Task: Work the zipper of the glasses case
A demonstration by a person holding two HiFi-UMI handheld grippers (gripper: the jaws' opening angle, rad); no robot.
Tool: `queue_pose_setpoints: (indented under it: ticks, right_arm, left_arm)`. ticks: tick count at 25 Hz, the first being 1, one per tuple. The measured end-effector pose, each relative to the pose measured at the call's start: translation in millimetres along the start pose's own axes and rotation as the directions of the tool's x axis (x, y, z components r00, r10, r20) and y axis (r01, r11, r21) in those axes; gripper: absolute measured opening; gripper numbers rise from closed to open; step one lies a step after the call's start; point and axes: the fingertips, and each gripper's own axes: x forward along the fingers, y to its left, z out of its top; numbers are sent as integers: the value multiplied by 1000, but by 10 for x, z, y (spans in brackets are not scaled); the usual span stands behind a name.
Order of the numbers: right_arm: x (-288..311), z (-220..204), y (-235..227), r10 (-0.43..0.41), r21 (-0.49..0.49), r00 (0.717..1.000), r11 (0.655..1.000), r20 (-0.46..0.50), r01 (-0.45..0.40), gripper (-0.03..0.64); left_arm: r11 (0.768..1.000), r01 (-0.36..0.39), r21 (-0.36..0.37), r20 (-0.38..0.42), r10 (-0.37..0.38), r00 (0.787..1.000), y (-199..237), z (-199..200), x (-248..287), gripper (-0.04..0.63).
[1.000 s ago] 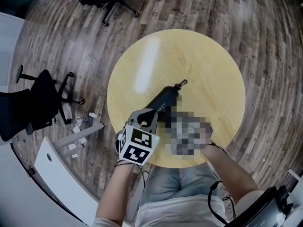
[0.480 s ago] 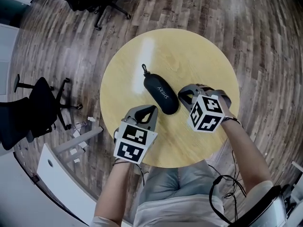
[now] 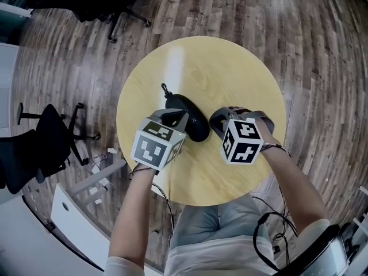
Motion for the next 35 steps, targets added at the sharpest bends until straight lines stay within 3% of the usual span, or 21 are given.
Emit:
queue_pose_setpoints:
  ticks: [7, 11, 15, 21, 23, 26, 31, 35]
  right_arm:
    - [-63, -30, 471, 67, 91, 998, 994, 12, -68, 0]
    - [69, 97, 650, 76, 158, 994, 984, 73, -87, 0]
    - [-59, 6, 557, 41, 169, 994, 984, 96, -57, 0]
    - [-276, -351, -112, -65, 75, 998, 995, 2, 65, 0]
    - [-291, -362, -251, -58, 30, 998, 998, -15, 58, 0]
    - [-268, -341, -151, 17, -5, 1000, 1000, -26, -17, 0]
    - [-201, -228, 80, 38, 80, 999, 996, -4, -38, 0]
    - [-96, -101, 164, -1, 163, 1000, 987, 19, -2, 0]
  left_arm:
    - [1000, -5, -1, 10, 5, 1000, -2, 5, -1, 6]
    - [1000, -17, -4, 21, 17, 1000, 5, -2, -1, 6]
    - [998, -35, 53, 0, 35, 999, -35, -15, -47, 6]
    - [998, -36, 59, -19, 38, 999, -94, 5, -32, 5]
    - [997, -47, 56, -25, 49, 998, -72, 45, -7, 6]
    - [996, -66, 53, -31, 68, 997, -19, 83, 34, 6]
    - [999, -51, 19, -39, 52, 998, -11, 79, 43, 6]
    - [998, -52, 16, -34, 53, 998, 3, 73, 44, 6]
